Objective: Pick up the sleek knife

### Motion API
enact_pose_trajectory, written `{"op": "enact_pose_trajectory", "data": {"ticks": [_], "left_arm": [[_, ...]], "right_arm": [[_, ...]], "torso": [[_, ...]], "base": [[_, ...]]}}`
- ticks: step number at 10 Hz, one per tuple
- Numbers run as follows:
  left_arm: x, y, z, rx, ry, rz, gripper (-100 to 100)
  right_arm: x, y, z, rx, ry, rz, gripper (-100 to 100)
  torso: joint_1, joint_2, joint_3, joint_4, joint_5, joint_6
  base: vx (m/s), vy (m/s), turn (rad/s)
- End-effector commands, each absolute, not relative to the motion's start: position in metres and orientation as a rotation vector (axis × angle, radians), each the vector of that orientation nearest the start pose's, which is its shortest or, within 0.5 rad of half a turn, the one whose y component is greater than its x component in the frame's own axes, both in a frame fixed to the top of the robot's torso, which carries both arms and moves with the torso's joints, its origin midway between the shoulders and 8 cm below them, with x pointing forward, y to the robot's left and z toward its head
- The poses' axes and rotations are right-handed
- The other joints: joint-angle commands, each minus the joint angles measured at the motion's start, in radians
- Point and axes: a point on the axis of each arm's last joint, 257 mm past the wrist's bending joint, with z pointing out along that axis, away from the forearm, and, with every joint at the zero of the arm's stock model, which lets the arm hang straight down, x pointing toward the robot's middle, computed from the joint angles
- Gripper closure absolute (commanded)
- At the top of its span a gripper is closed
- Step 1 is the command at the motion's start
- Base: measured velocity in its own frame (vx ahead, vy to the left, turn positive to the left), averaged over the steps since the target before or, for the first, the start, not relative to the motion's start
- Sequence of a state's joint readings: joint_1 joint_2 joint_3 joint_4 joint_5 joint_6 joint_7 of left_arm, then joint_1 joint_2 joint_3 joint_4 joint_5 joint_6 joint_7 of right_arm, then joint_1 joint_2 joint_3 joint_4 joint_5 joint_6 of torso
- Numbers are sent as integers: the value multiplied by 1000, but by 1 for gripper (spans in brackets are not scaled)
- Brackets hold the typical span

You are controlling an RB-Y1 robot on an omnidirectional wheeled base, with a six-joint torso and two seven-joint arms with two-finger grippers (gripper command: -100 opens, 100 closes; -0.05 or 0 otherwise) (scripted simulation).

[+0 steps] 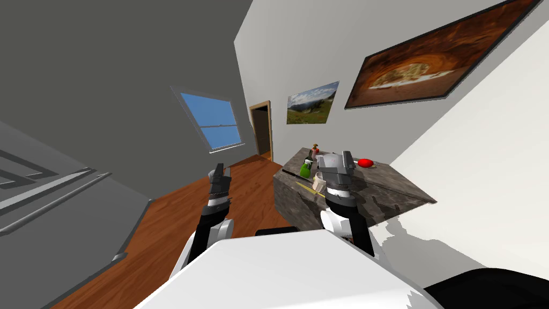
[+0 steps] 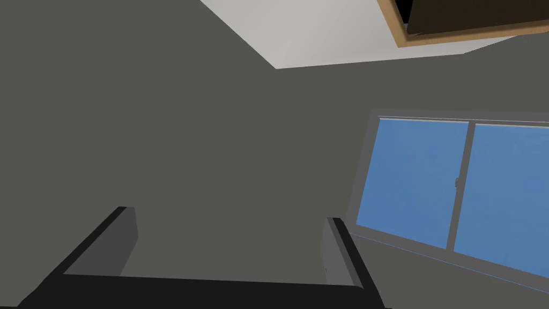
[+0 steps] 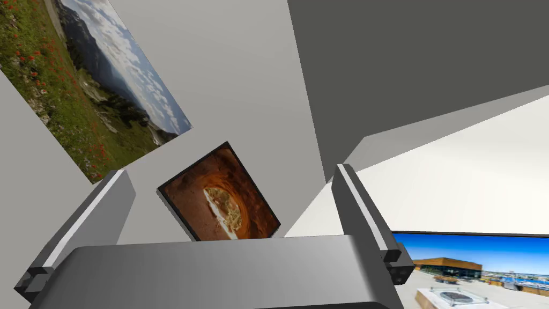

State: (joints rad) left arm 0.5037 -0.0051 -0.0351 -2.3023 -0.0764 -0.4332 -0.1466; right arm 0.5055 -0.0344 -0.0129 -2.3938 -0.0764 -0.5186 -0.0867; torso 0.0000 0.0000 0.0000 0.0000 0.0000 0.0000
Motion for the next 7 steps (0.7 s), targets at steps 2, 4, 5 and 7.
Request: {"op": "enact_pose_trajectory", "data": {"ticks": [2,4,5,7], "left_arm": [[353,262,20,-596,720,-1140,0],[353,262,20,-596,720,-1140,0],[353,262,20,-596,720,-1140,0],[353,262,20,-596,720,-1140,0]], "right_arm": [[319,-270,69,544,571,1436,-100],[327,-259,59,484,660,1408,-100],[327,-257,59,474,673,1408,-100],[331,-250,51,431,732,1389,-100]], "torso": [[0,0,0,0,0,0],[2,0,0,0,0,0],[2,0,0,0,0,0],[1,0,0,0,0,0]], "base": [[1,15,47],[5,33,63],[3,21,26],[1,21,44]]}}
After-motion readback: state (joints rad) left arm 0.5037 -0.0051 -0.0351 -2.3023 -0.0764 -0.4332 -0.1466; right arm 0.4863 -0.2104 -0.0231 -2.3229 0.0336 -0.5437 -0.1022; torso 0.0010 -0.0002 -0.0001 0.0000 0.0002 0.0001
